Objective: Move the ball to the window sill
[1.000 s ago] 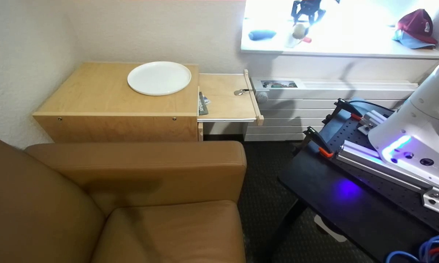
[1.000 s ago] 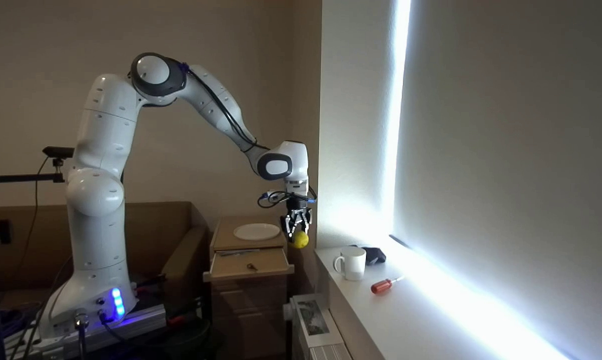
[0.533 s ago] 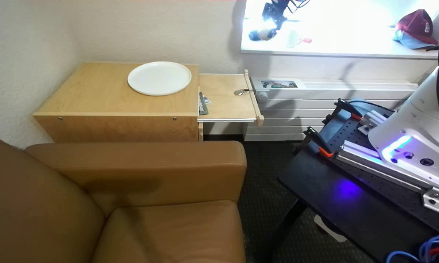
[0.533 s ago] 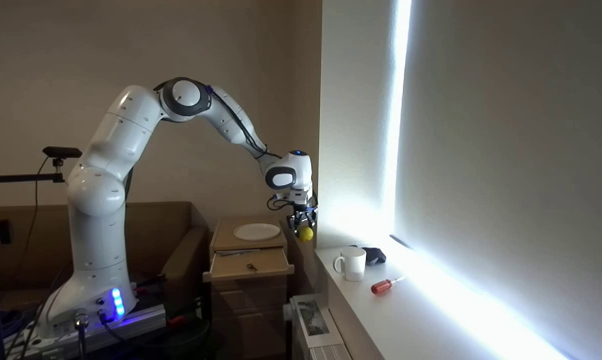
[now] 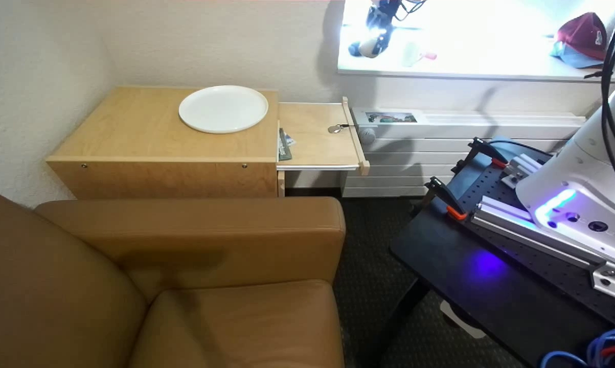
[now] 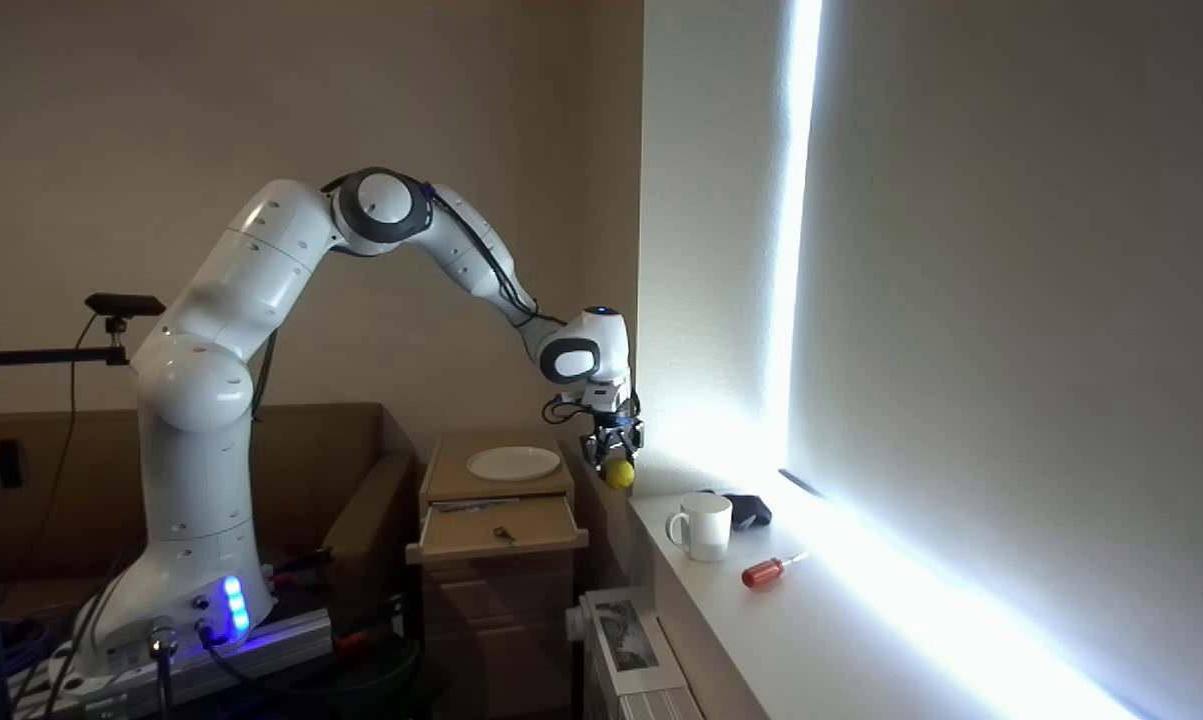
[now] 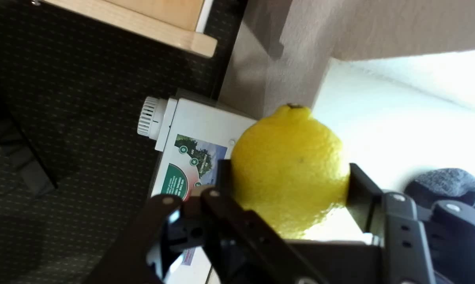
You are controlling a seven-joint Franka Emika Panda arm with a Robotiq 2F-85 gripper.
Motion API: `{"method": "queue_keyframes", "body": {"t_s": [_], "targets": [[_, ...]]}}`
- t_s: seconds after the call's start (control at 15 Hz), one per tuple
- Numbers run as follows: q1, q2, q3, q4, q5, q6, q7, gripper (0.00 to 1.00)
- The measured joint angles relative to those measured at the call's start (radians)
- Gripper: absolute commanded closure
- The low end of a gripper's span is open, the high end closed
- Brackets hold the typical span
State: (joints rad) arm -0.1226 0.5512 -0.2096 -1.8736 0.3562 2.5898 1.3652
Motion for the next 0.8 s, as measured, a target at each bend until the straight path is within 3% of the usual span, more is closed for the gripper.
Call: {"method": "queue_keyframes", "body": {"t_s": [0.4,0.8], "targets": [[-0.016,0.191,-0.094,0.302,-0.051,-0.125,0.317,0.56],[-0.061,0.370,-0.104,0.598,-0.095,-0.305,0.551,0.56]]}}
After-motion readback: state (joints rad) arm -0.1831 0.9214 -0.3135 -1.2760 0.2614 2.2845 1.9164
